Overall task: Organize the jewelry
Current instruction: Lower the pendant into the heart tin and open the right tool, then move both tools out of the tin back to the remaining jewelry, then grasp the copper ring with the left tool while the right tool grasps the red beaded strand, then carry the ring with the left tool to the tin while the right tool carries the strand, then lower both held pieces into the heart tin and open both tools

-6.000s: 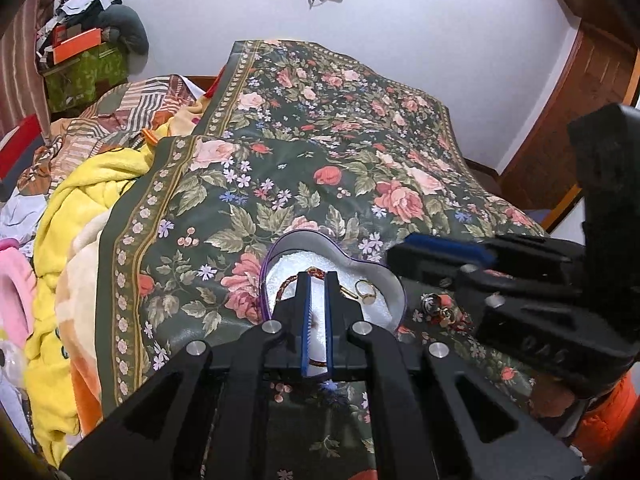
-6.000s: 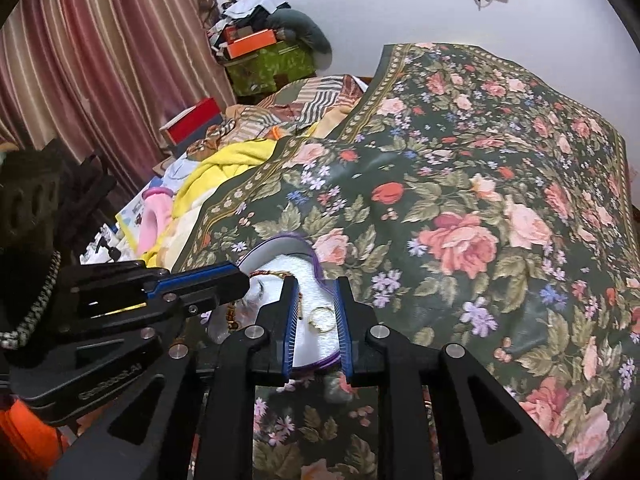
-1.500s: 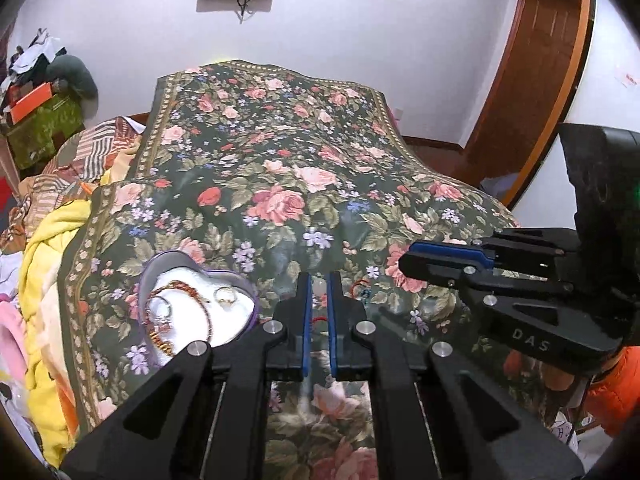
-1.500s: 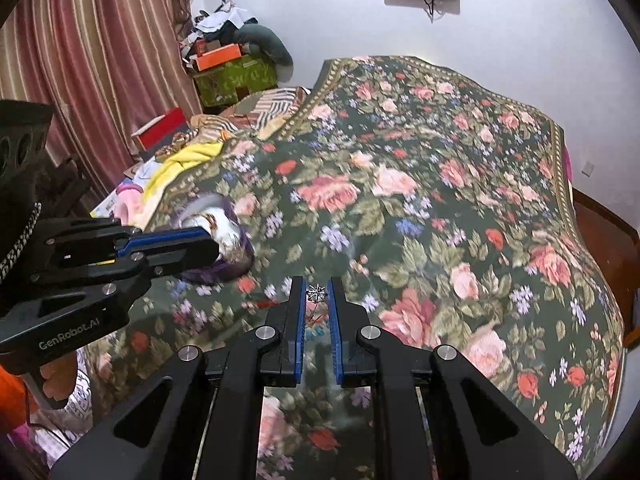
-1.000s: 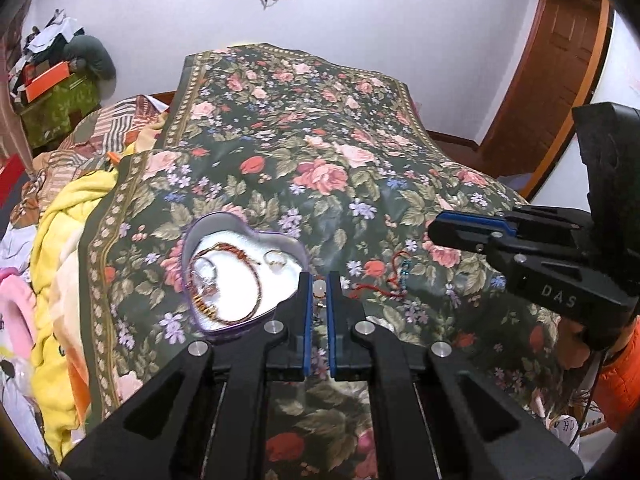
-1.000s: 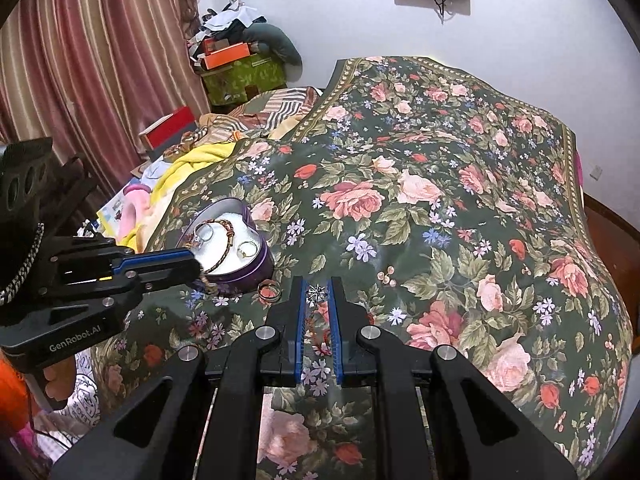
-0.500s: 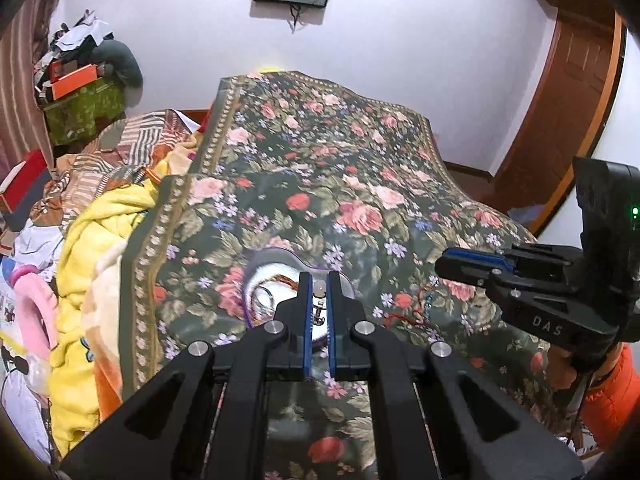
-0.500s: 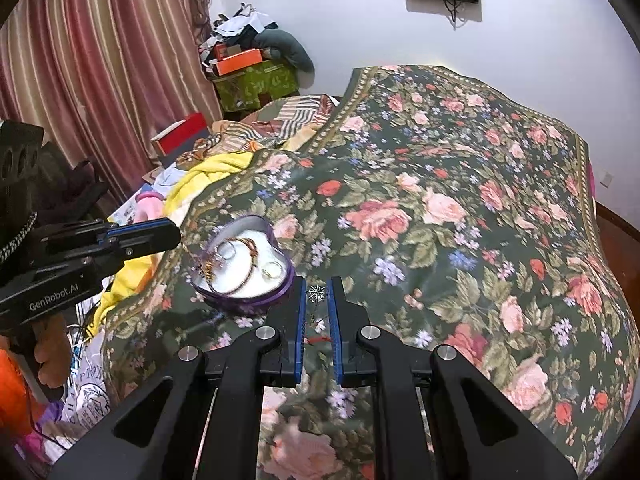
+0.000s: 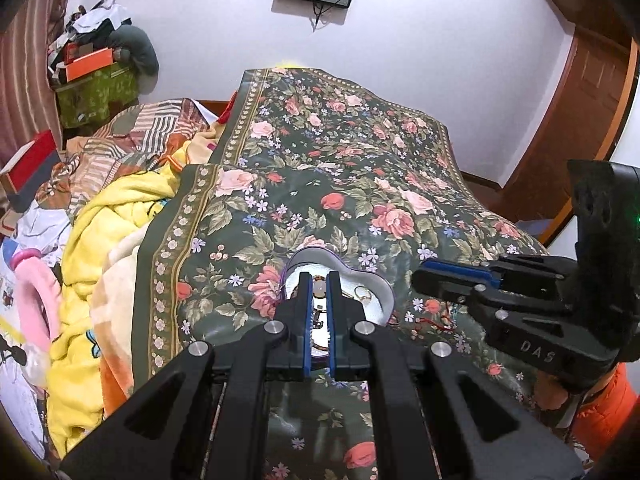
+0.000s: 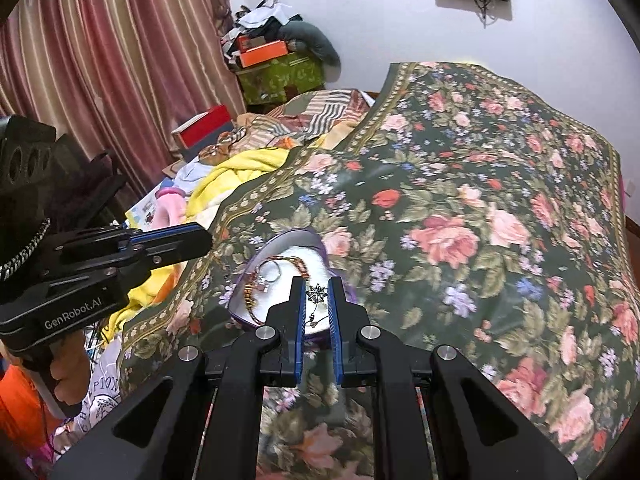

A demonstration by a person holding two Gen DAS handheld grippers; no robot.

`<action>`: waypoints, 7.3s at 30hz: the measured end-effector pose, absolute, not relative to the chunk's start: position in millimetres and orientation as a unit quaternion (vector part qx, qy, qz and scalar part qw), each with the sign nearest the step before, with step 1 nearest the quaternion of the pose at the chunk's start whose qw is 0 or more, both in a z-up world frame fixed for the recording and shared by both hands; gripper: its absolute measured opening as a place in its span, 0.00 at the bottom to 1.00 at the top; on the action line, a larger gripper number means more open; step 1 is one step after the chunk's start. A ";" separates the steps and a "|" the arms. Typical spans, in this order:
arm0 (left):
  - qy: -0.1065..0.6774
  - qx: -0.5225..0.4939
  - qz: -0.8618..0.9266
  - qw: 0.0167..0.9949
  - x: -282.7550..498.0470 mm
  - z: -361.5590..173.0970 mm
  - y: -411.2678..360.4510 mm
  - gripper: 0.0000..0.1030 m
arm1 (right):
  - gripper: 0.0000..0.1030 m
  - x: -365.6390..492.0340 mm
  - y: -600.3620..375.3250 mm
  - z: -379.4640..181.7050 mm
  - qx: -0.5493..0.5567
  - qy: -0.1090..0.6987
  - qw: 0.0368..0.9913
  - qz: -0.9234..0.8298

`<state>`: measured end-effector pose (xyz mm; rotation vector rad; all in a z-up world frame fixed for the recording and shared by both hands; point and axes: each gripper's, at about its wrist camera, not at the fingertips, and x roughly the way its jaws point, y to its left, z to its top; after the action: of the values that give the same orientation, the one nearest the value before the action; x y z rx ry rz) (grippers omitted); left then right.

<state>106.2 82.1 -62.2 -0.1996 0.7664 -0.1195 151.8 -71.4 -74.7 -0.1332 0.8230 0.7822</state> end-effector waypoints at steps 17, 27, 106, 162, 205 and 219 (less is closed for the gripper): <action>0.400 -0.109 -0.083 0.906 127.2 -86.6 77.6 0.04 | 0.09 162.1 -49.7 -105.0 -0.083 0.427 0.819 0.374; 0.402 -0.105 -0.080 0.906 129.6 -87.4 77.1 0.04 | 0.09 162.0 -48.9 -104.6 -0.085 0.422 0.822 0.373; 0.478 -0.046 -0.110 0.870 153.8 -144.0 -10.2 0.23 | 0.32 157.9 -145.7 -137.3 -0.118 0.498 0.812 0.281; 0.412 -0.029 -0.097 0.905 116.7 -98.6 7.2 0.20 | 0.42 162.8 -127.9 -141.1 -0.127 0.490 0.822 0.260; 0.364 -0.041 -0.058 0.929 108.1 -61.0 48.8 0.20 | 0.08 159.9 -114.2 -40.7 -0.076 0.355 0.883 0.299; 0.366 -0.056 -0.044 0.928 123.3 -71.3 68.4 0.20 | 0.08 171.3 -72.6 -52.4 -0.060 0.362 0.866 0.338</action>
<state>123.3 68.4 -71.3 -0.1140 0.7491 -0.0912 171.3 -72.6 -52.4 -0.1263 0.7588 0.7082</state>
